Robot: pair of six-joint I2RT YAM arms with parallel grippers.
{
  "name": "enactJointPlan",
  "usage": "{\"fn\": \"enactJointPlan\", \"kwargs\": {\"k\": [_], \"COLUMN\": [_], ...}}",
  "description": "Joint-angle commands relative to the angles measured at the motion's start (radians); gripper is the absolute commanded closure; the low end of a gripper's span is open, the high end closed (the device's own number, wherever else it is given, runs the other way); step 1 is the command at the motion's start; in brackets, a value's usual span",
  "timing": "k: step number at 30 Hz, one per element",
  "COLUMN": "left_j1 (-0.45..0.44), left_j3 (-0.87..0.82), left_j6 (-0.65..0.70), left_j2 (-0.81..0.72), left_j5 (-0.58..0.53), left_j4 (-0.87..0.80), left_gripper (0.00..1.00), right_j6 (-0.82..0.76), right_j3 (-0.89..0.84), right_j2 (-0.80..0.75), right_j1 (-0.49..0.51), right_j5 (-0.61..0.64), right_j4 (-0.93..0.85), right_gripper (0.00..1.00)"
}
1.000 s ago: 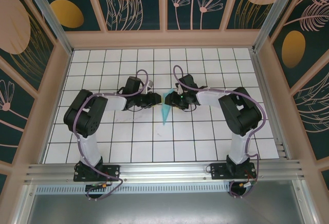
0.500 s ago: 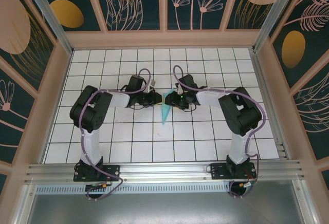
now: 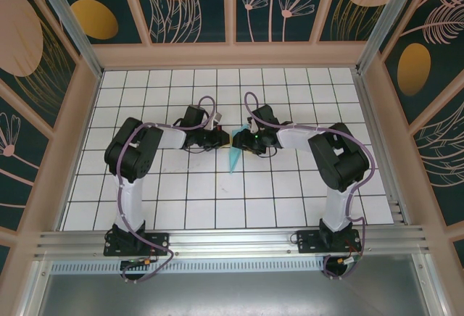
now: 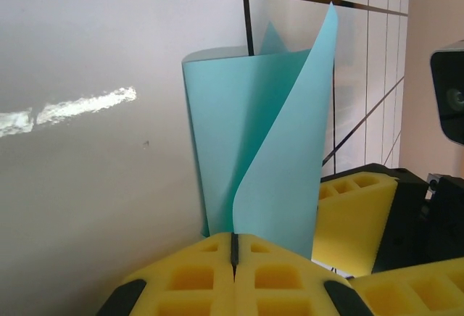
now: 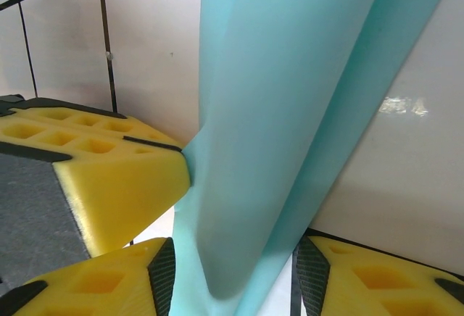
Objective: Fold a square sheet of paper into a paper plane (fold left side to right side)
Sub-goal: Fold the wing for the fifth time at the center of the table.
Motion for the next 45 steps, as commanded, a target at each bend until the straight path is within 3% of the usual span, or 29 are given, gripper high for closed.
{"fn": "enactJointPlan", "kwargs": {"k": [1,6,11,18,22,27,30,45], "left_j1": [0.001,0.001,0.001,0.001,0.001,0.000,-0.004,-0.018], "left_j3": [0.029,0.039,0.047,0.050,0.050,0.051,0.054,0.074], "left_j6": [0.032,0.040,0.046,0.048,0.052,0.057,0.058,0.070], "left_j2": [0.019,0.035,0.041,0.043,0.039,0.032,0.031,0.028], "left_j5": [0.024,0.028,0.028,0.028,0.032,0.034,0.036,0.031], "left_j4": [-0.018,-0.023,-0.030,-0.036,-0.037,-0.037,-0.041,-0.067], "left_gripper": [1.00,1.00,1.00,1.00,1.00,1.00,1.00,1.00], "right_j6": [-0.023,-0.030,-0.055,-0.023,-0.015,0.017,0.015,0.029], "right_j3": [-0.018,-0.065,-0.107,-0.113,-0.084,-0.105,-0.097,0.057], "right_j2": [0.018,-0.055,-0.130,-0.133,-0.123,-0.127,-0.111,0.032], "right_j1": [0.001,-0.012,-0.087,-0.096,-0.098,-0.128,-0.135,-0.139], "right_j5": [0.001,-0.043,-0.080,-0.201,-0.159,-0.103,-0.122,-0.051], "right_j4": [0.003,0.049,0.058,0.182,0.171,0.171,0.183,0.054], "right_gripper": [0.46,0.44,0.43,0.57,0.58,0.35,0.28,0.20]}}
